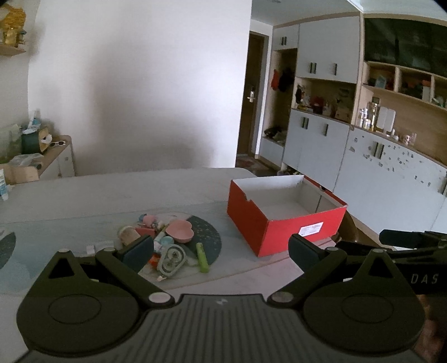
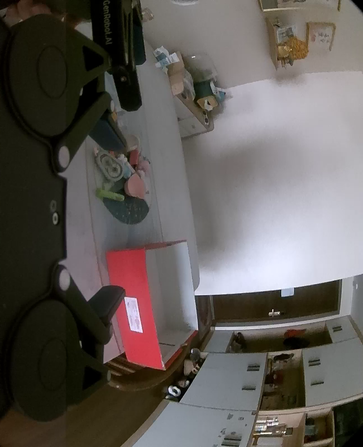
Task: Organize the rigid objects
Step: 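Move both tools toward the yellow box and lime-green highlighter on the table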
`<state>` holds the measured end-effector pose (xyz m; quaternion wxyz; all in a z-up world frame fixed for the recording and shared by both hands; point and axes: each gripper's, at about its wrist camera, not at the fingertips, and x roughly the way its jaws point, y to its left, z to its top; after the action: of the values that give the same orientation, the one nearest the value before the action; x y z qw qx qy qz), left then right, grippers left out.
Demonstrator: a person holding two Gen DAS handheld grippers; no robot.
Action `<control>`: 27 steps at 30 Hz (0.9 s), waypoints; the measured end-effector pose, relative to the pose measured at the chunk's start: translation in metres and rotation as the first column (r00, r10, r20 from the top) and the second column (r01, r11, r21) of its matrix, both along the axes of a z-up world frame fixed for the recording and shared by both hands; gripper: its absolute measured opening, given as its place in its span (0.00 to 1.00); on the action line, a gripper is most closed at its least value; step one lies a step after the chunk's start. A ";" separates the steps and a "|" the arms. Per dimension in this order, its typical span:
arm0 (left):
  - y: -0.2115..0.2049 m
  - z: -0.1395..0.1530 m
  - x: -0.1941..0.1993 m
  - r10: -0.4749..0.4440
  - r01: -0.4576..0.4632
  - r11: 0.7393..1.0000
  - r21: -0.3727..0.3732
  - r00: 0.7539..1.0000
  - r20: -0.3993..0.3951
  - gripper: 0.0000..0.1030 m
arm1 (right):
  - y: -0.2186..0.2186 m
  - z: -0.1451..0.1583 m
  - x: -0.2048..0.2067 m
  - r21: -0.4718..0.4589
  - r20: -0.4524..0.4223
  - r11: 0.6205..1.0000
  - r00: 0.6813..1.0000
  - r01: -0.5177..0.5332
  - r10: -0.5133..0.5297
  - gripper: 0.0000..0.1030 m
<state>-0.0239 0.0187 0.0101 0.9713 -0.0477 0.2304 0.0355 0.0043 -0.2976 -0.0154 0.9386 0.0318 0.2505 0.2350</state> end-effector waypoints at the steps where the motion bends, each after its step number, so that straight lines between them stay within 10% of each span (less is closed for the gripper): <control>1: 0.001 0.000 -0.001 0.006 -0.006 1.000 0.002 1.000 0.003 1.00 | 0.001 0.000 0.000 -0.002 -0.001 1.000 1.000 -0.008 0.008 1.00; 27: 0.072 -0.057 0.039 0.111 -0.111 0.994 0.016 0.992 -0.056 1.00 | 0.063 -0.040 0.062 -0.044 -0.105 0.994 0.990 -0.105 0.100 0.99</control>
<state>0.0152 0.0909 -0.0466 0.9612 -0.0529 0.2546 0.0923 0.0664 -0.2342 -0.0557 0.9118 0.0075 0.3053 0.2746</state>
